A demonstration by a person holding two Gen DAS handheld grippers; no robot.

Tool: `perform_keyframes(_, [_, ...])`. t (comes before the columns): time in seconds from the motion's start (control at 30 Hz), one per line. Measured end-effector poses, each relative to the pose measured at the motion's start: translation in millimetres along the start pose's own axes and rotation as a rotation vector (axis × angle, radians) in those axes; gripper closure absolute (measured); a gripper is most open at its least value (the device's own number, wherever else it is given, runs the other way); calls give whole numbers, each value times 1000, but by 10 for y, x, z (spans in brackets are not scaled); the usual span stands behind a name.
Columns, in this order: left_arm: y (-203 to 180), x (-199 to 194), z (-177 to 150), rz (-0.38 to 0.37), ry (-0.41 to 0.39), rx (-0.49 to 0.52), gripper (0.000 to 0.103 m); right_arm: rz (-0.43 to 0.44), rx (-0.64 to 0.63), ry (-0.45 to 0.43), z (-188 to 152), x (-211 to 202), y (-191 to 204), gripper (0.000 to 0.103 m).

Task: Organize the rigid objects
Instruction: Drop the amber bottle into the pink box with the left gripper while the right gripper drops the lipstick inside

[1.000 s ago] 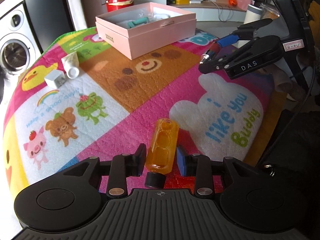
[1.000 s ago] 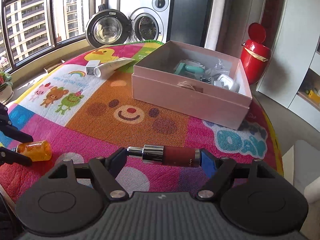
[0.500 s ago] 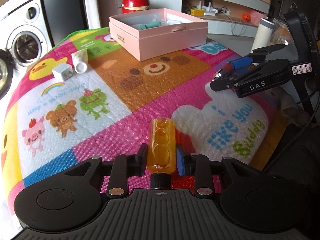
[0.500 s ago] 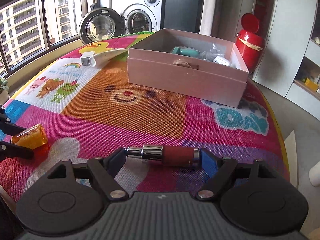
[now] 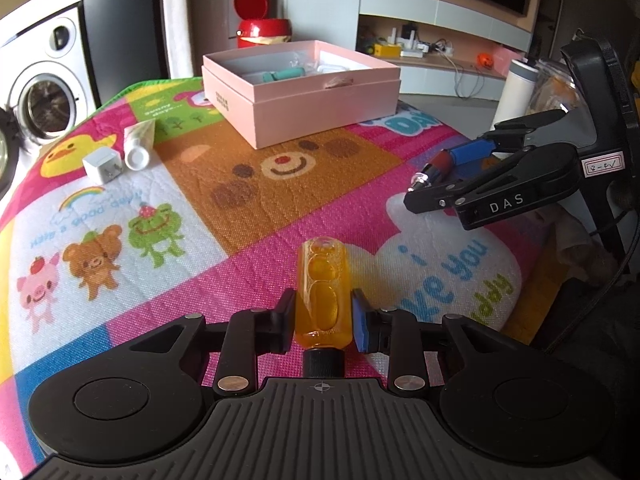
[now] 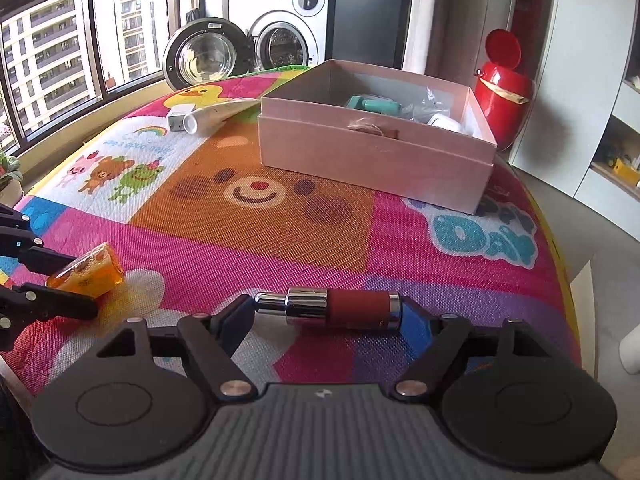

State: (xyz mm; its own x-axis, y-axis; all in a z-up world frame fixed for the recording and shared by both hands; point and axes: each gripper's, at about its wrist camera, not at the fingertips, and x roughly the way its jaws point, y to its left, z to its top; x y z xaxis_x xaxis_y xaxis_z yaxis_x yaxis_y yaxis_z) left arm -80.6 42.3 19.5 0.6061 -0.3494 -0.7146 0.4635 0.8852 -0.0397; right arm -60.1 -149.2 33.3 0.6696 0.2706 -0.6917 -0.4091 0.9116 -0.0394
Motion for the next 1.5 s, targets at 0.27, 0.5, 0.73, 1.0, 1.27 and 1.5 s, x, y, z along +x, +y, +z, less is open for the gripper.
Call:
perform_keyframes(0.27, [24,-9,589,2,-146,62,71,-42,13,-143,421,-275,-242,25])
perform_keyframes(0.5, [370,263,1831,51,-306,-12,71,-168,14,-269,1166,-190,-526,25])
perform_keyframes(0.73, [580,1197,2358,124,-189,-142,71,-159,42,-100,1515,609,-674,25])
perform_keyframes(1.0, [686,1596,2234,113,-85,-166,70,-110,61,21,1456,1081,-658,25])
perform_keyframes(1.27, [681,1526,2100,75,-117,-189,70,-102,108,32,1437,1102,-697,19])
perform_keyframes(1.5, [952,996,1828,-17,-250,-341,72,-161,28,-109,1266,669,-444,17])
